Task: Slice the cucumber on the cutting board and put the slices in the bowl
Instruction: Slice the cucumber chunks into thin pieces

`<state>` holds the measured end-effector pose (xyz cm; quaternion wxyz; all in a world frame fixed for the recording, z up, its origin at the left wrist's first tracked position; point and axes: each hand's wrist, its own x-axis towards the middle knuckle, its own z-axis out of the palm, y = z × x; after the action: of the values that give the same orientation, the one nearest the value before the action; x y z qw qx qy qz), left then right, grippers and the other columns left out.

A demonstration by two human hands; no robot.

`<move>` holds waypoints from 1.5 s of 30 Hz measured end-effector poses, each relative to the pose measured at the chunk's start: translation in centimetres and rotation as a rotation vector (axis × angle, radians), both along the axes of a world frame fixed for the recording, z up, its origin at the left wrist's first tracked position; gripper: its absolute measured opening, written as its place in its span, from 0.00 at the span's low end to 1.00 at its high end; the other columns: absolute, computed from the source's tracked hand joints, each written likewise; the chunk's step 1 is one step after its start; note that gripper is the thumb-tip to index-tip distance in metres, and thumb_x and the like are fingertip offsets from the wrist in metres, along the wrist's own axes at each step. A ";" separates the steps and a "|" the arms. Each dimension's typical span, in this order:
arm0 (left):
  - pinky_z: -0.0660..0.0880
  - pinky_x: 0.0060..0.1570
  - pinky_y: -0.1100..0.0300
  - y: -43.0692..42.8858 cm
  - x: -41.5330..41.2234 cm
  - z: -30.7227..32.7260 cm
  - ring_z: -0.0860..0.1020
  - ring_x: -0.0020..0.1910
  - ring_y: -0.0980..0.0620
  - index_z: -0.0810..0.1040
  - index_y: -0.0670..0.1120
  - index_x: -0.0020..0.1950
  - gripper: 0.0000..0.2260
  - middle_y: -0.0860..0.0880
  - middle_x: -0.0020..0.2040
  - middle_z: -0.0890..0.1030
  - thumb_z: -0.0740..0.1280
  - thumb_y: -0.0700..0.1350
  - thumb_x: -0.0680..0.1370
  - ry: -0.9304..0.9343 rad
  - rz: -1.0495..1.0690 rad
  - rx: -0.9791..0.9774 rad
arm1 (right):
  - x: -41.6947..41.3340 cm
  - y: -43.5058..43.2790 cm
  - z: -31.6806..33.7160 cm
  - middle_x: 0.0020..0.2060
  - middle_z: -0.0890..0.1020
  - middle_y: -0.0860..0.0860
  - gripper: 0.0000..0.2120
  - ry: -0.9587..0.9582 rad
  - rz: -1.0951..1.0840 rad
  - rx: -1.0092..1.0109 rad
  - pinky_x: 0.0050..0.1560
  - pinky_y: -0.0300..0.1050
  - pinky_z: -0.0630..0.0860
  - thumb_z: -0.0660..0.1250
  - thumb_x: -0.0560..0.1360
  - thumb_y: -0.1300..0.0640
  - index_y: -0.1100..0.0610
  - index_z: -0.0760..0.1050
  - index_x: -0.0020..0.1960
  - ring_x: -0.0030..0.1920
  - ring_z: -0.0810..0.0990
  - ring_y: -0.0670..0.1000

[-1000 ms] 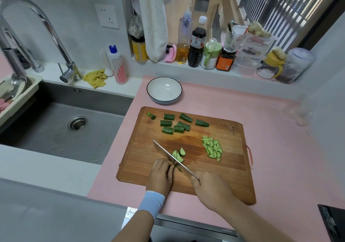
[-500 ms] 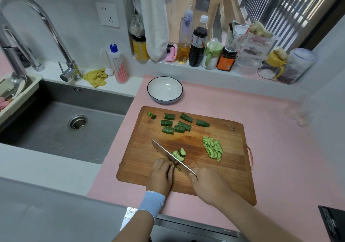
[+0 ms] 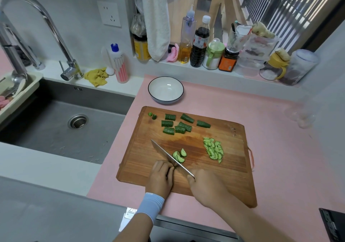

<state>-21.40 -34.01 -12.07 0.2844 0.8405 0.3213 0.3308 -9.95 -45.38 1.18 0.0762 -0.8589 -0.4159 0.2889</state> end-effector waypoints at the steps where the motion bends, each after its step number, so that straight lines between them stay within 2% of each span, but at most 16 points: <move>1: 0.65 0.55 0.73 0.0 -0.1 0.0 0.74 0.46 0.54 0.79 0.44 0.44 0.06 0.50 0.44 0.77 0.64 0.42 0.78 0.003 0.000 0.000 | -0.2 -0.1 -0.2 0.35 0.75 0.47 0.12 -0.005 -0.003 0.001 0.38 0.45 0.67 0.57 0.82 0.51 0.50 0.71 0.41 0.39 0.76 0.54; 4: 0.64 0.55 0.74 0.1 -0.2 -0.1 0.74 0.47 0.54 0.79 0.43 0.44 0.02 0.50 0.44 0.77 0.68 0.38 0.76 0.006 0.002 0.004 | -0.3 -0.2 -0.5 0.36 0.78 0.49 0.12 -0.024 -0.017 0.013 0.37 0.45 0.68 0.57 0.81 0.51 0.52 0.74 0.44 0.40 0.78 0.55; 6: 0.64 0.55 0.74 0.1 -0.1 -0.1 0.74 0.46 0.54 0.80 0.43 0.44 0.04 0.50 0.44 0.77 0.71 0.35 0.74 0.011 0.007 -0.002 | -0.3 -0.2 -0.7 0.37 0.79 0.50 0.12 -0.029 -0.021 0.011 0.37 0.45 0.68 0.57 0.81 0.50 0.52 0.76 0.45 0.40 0.78 0.55; 13: 0.64 0.54 0.74 0.0 -0.1 0.0 0.73 0.46 0.54 0.79 0.43 0.44 0.05 0.50 0.43 0.77 0.72 0.34 0.74 0.027 0.014 -0.004 | -0.7 0.4 -1.5 0.43 0.83 0.51 0.11 -0.043 -0.020 0.007 0.39 0.45 0.67 0.56 0.82 0.50 0.51 0.75 0.47 0.42 0.77 0.56; 17: 0.64 0.53 0.72 0.1 0.0 0.0 0.72 0.46 0.54 0.78 0.44 0.43 0.06 0.50 0.43 0.76 0.72 0.35 0.73 0.026 0.021 0.000 | -1.0 0.7 -1.6 0.41 0.82 0.51 0.12 -0.038 -0.038 0.021 0.39 0.44 0.66 0.55 0.83 0.49 0.49 0.74 0.45 0.45 0.80 0.57; 22: 0.69 0.53 0.66 0.2 0.0 0.0 0.72 0.49 0.54 0.78 0.46 0.46 0.06 0.52 0.46 0.76 0.72 0.37 0.74 0.038 -0.012 -0.038 | 0.3 0.6 -1.4 0.35 0.79 0.48 0.14 0.074 -0.082 0.040 0.35 0.47 0.67 0.57 0.82 0.47 0.52 0.73 0.43 0.40 0.79 0.55; 26: 0.67 0.53 0.69 0.7 0.7 0.2 0.69 0.47 0.58 0.79 0.48 0.46 0.07 0.53 0.44 0.78 0.73 0.36 0.73 0.064 0.000 -0.083 | 1.8 0.3 -0.4 0.31 0.78 0.46 0.15 0.138 -0.165 0.147 0.36 0.43 0.68 0.59 0.82 0.49 0.51 0.75 0.38 0.38 0.79 0.50; 28: 0.70 0.52 0.64 1.3 1.1 0.4 0.70 0.46 0.58 0.80 0.49 0.47 0.08 0.54 0.44 0.79 0.72 0.38 0.73 0.092 -0.014 -0.131 | 2.6 0.3 0.2 0.31 0.78 0.46 0.15 0.146 -0.186 0.206 0.35 0.43 0.67 0.59 0.82 0.49 0.49 0.75 0.38 0.36 0.77 0.48; 31: 0.71 0.53 0.61 2.7 1.3 1.6 0.76 0.49 0.54 0.80 0.48 0.53 0.08 0.53 0.48 0.81 0.68 0.38 0.76 0.059 0.019 -0.246 | 3.9 0.3 0.7 0.30 0.79 0.48 0.13 0.129 -0.164 0.246 0.33 0.45 0.67 0.58 0.83 0.49 0.46 0.81 0.49 0.33 0.78 0.48; 34: 0.68 0.55 0.64 5.1 1.3 4.7 0.77 0.51 0.50 0.80 0.44 0.54 0.10 0.50 0.51 0.81 0.63 0.33 0.78 -0.084 0.275 -0.344 | 4.8 -0.2 0.8 0.29 0.76 0.43 0.15 -0.055 -0.052 0.265 0.28 0.39 0.64 0.58 0.83 0.50 0.39 0.78 0.64 0.29 0.73 0.43; 36: 0.68 0.55 0.63 7.1 1.1 7.1 0.77 0.51 0.50 0.80 0.43 0.52 0.11 0.50 0.51 0.81 0.61 0.32 0.78 -0.180 0.420 -0.331 | 5.4 -0.8 0.8 0.36 0.81 0.43 0.18 -0.264 0.068 0.257 0.31 0.41 0.72 0.58 0.83 0.49 0.38 0.73 0.70 0.33 0.76 0.44; 38: 0.70 0.55 0.60 8.9 0.9 9.0 0.77 0.51 0.49 0.79 0.46 0.49 0.12 0.51 0.50 0.80 0.60 0.32 0.76 -0.234 0.464 -0.275 | 6.0 -1.4 0.3 0.44 0.83 0.45 0.20 -0.448 0.220 0.217 0.36 0.45 0.76 0.58 0.82 0.48 0.39 0.68 0.74 0.40 0.81 0.49; 39: 0.72 0.55 0.59 9.4 0.9 9.8 0.77 0.51 0.50 0.80 0.48 0.48 0.12 0.53 0.49 0.80 0.62 0.33 0.76 -0.226 0.439 -0.256 | 6.3 -1.6 -0.1 0.45 0.83 0.46 0.21 -0.508 0.288 0.203 0.35 0.45 0.75 0.61 0.81 0.49 0.40 0.68 0.74 0.40 0.81 0.51; 41: 0.74 0.52 0.61 9.6 1.6 10.8 0.77 0.49 0.55 0.80 0.54 0.46 0.10 0.56 0.48 0.80 0.67 0.38 0.76 -0.155 0.225 -0.285 | 6.7 -2.0 -0.8 0.35 0.81 0.48 0.23 -0.600 0.375 0.179 0.25 0.44 0.73 0.75 0.72 0.49 0.42 0.77 0.66 0.31 0.78 0.51; 43: 0.73 0.50 0.65 8.5 2.9 11.1 0.76 0.47 0.58 0.80 0.60 0.46 0.10 0.59 0.48 0.79 0.73 0.44 0.73 0.045 -0.110 -0.376 | 6.9 -2.0 -1.4 0.26 0.76 0.47 0.27 -0.641 0.400 0.175 0.17 0.42 0.66 0.84 0.58 0.53 0.46 0.84 0.56 0.23 0.73 0.50; 45: 0.71 0.50 0.66 7.1 4.1 10.3 0.74 0.49 0.60 0.81 0.61 0.51 0.10 0.59 0.49 0.77 0.75 0.53 0.71 0.298 -0.356 -0.318 | 6.9 -1.9 -1.4 0.25 0.74 0.48 0.29 -0.638 0.394 0.186 0.18 0.41 0.60 0.86 0.53 0.54 0.48 0.85 0.54 0.22 0.72 0.50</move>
<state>-17.27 -26.96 -1.74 0.4161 0.8678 0.2549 0.0937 -3.10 -47.28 -0.25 -0.0364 -0.7987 -0.6001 -0.0225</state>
